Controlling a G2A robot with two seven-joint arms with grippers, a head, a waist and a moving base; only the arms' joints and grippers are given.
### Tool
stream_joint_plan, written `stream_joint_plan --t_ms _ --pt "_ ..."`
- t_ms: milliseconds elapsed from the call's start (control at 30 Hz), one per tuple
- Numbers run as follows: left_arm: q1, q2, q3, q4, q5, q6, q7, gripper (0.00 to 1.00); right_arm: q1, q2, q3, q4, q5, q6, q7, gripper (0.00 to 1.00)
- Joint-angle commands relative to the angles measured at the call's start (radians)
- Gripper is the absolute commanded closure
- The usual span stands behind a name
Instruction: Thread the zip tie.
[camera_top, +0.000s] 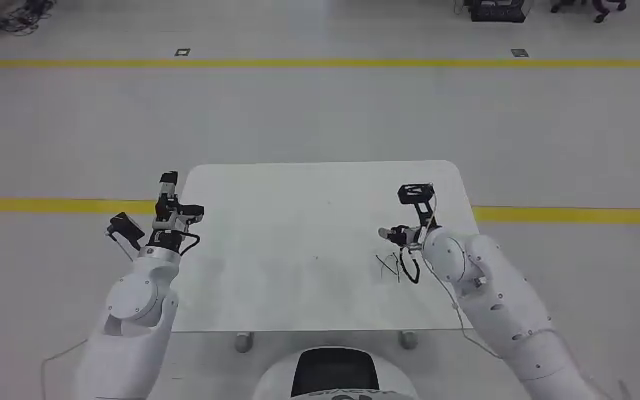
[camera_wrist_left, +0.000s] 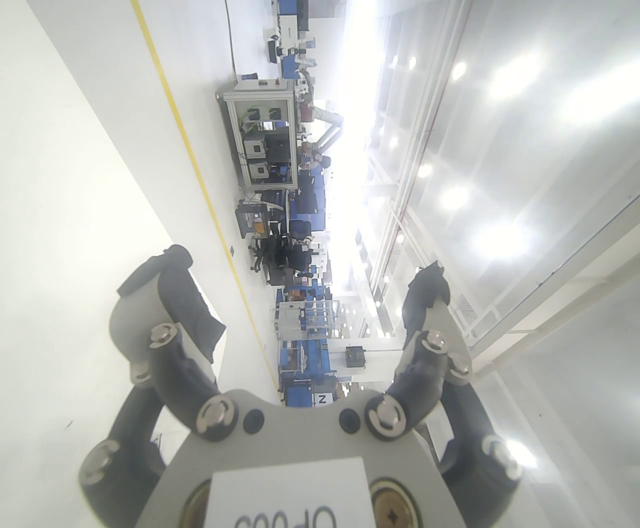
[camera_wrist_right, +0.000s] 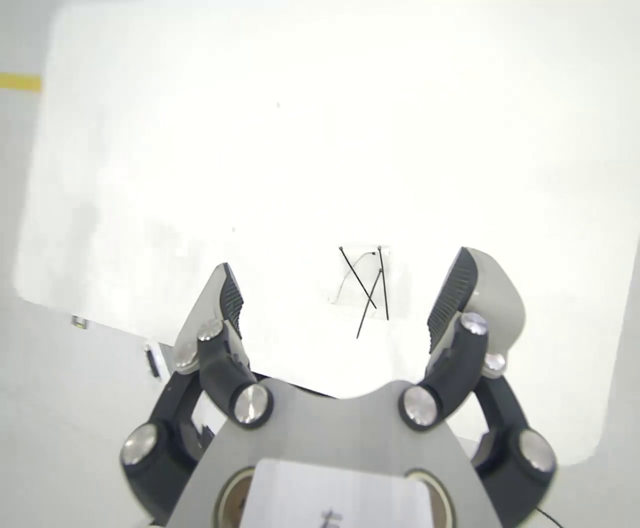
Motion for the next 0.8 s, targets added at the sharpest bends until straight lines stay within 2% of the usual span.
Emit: stream_joint_plan --t_ms 0,333,367,400,500,600,767 --pt "0.000 0.000 0.000 0.000 0.000 0.000 0.000 0.00 0.000 0.000 0.002 0.000 0.024 0.001 -0.006 0.00" --pt "0.000 0.000 0.000 0.000 0.000 0.000 0.000 0.00 0.000 0.000 0.002 0.000 0.024 0.001 -0.006 0.00" --pt "0.000 0.000 0.000 0.000 0.000 0.000 0.000 0.00 0.000 0.000 -0.007 -0.004 0.017 -0.027 -0.006 0.00" --pt "0.000 0.000 0.000 0.000 0.000 0.000 0.000 0.00 0.011 0.003 -0.027 0.012 -0.016 -0.111 0.002 0.00" --pt "0.000 0.000 0.000 0.000 0.000 0.000 0.000 0.00 0.048 0.004 -0.045 0.049 -0.052 -0.204 0.031 0.00" --pt "0.000 0.000 0.000 0.000 0.000 0.000 0.000 0.00 0.095 0.002 -0.073 0.087 -0.092 -0.275 0.072 0.00" --pt "0.000 0.000 0.000 0.000 0.000 0.000 0.000 0.00 0.162 -0.008 -0.121 0.152 -0.107 -0.361 0.107 0.00"
